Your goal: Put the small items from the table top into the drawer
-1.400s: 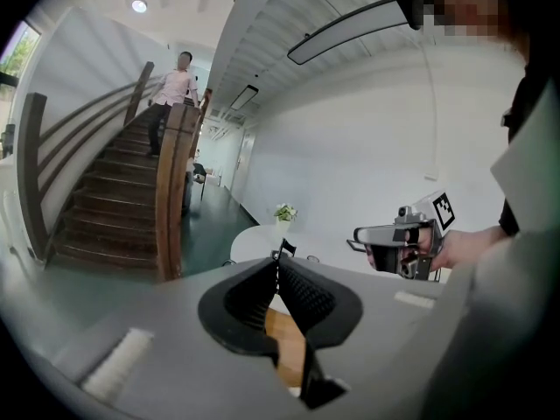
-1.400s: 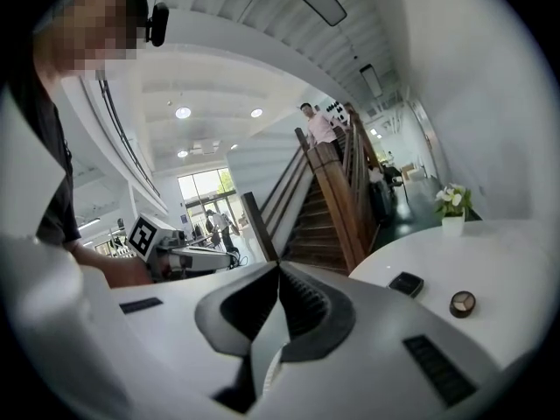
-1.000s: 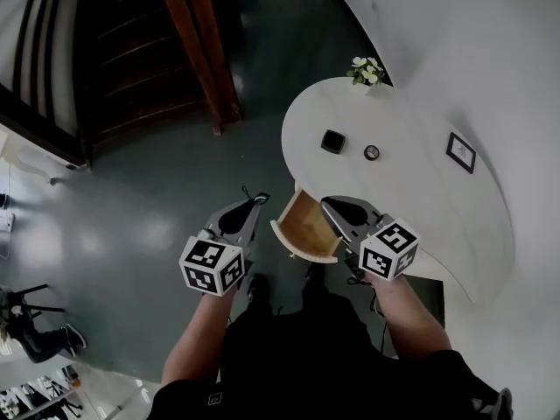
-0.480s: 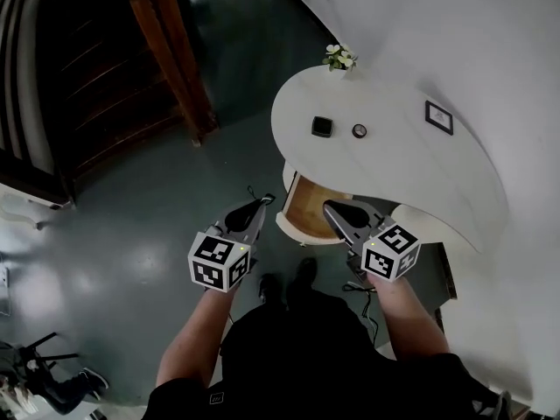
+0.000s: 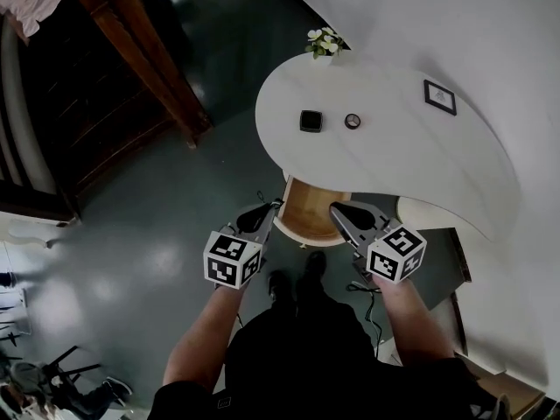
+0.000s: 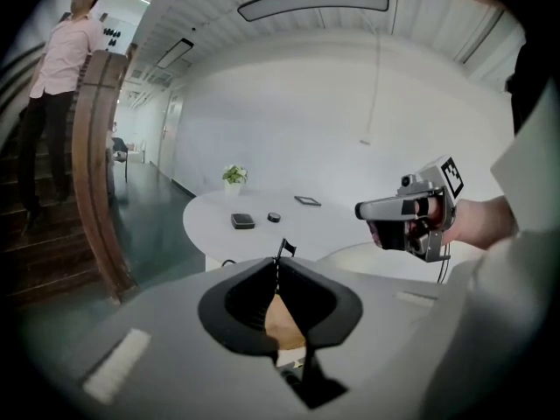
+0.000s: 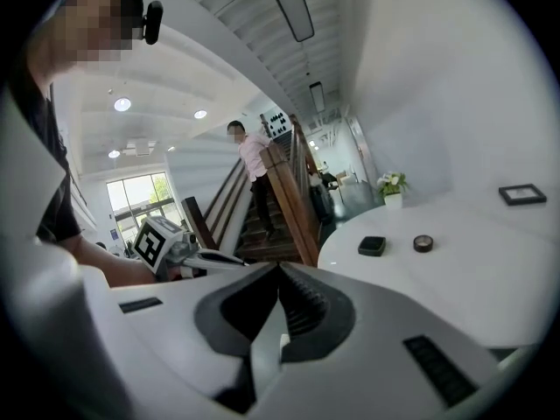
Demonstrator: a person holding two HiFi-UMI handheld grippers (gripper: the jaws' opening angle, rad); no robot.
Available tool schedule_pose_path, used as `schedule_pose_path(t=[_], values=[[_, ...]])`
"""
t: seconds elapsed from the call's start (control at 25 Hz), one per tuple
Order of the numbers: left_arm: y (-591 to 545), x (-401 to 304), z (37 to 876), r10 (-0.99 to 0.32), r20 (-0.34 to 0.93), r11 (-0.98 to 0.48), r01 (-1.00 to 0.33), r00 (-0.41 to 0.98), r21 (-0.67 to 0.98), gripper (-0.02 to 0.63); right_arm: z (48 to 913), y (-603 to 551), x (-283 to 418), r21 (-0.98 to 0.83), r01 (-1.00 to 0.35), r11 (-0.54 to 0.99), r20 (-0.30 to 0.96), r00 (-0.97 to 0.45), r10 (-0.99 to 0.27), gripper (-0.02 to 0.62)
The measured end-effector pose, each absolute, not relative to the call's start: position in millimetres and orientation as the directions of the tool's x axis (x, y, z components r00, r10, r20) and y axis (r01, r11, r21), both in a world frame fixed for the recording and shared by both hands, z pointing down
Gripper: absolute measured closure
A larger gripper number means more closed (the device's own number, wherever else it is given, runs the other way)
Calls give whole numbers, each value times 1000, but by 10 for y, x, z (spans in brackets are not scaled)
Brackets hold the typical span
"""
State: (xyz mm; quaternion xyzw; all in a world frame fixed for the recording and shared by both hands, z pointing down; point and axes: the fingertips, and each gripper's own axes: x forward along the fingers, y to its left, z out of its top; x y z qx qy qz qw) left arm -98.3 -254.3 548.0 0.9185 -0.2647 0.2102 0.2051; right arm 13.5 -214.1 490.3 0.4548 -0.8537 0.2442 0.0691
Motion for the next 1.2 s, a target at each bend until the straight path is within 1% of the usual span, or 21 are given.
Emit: schedule_pose_path(t=[0.32,0.56,0.84,1.0,1.08,1.2], values=[[-2513,-579,5942,-298,587,-818,-519,753,250,581,5214,-2068,350,-408,-812,418,354,-563,-747,583],[-2405,-276,6360,-192,662,-867,-442,724,231,581,5398,-2009,483,-433,-813,389,370,-554,-746,583],[-2358,-38,6918,-91,753,-912,-358,652,200,581,5680,-1978,632,-463,-808,364,386,-553,-738,583],[-2293,18,7251,-33,811,-933,-310,584,185,580,5803,-1970,699,-471,-807,355,392,-552,-736,583],[-2265,68,7387,-6,838,-950,-264,546,165,580,5852,-1972,748,-478,-809,343,393,-546,-740,583],[-2251,158,7594,23,876,-981,-159,481,113,581,5938,-1974,831,-486,-812,323,398,-535,-745,583]])
